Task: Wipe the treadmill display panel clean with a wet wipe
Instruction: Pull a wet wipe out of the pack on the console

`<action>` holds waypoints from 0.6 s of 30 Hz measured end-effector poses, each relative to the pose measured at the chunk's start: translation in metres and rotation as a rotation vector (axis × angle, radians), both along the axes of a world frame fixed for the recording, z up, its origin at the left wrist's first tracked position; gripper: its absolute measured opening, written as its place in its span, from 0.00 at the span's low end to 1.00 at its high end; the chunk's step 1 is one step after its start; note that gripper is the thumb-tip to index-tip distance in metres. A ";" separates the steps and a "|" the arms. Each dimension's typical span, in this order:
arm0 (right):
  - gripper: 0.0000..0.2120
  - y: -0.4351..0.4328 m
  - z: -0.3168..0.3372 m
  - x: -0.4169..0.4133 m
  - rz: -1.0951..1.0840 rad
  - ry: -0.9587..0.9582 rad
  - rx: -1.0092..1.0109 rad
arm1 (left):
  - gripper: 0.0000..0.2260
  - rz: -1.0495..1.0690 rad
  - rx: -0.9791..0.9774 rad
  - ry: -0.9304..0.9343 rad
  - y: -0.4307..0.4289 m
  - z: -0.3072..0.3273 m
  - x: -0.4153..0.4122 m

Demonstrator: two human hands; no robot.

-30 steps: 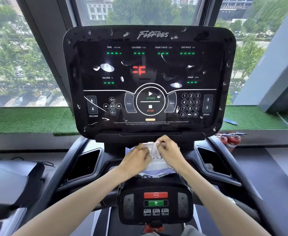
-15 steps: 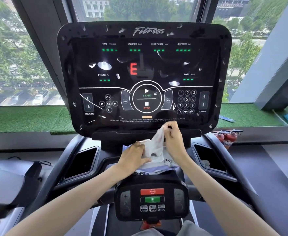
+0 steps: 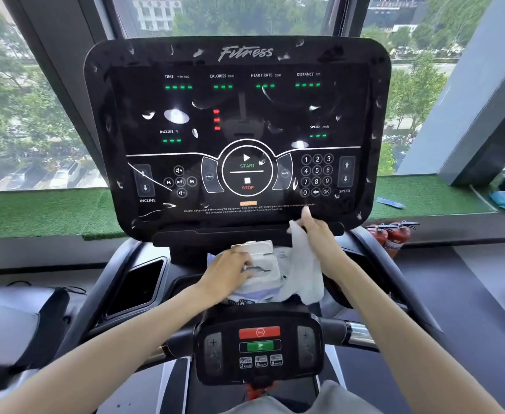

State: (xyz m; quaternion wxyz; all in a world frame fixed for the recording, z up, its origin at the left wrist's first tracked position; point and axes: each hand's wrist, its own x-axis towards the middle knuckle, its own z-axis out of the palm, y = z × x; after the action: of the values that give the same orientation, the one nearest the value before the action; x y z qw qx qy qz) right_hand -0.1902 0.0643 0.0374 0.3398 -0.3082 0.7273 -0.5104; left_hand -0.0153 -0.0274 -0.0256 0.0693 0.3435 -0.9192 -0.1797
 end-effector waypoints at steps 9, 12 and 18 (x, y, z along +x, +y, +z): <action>0.14 0.006 -0.030 -0.006 0.467 0.150 0.528 | 0.15 -0.117 0.324 0.301 0.012 -0.001 -0.020; 0.11 0.004 -0.039 -0.003 0.452 0.172 0.536 | 0.19 -0.231 -0.023 0.384 0.007 0.005 -0.005; 0.11 0.001 -0.034 -0.009 0.420 0.134 0.498 | 0.09 -0.294 -0.124 0.215 -0.015 0.002 0.020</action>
State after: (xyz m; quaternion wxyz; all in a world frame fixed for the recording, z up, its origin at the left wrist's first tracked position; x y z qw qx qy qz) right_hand -0.1989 0.0649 0.0030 0.4539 -0.3919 0.7711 -0.2141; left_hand 0.0043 -0.0425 -0.0234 0.1611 0.1796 -0.9561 -0.1665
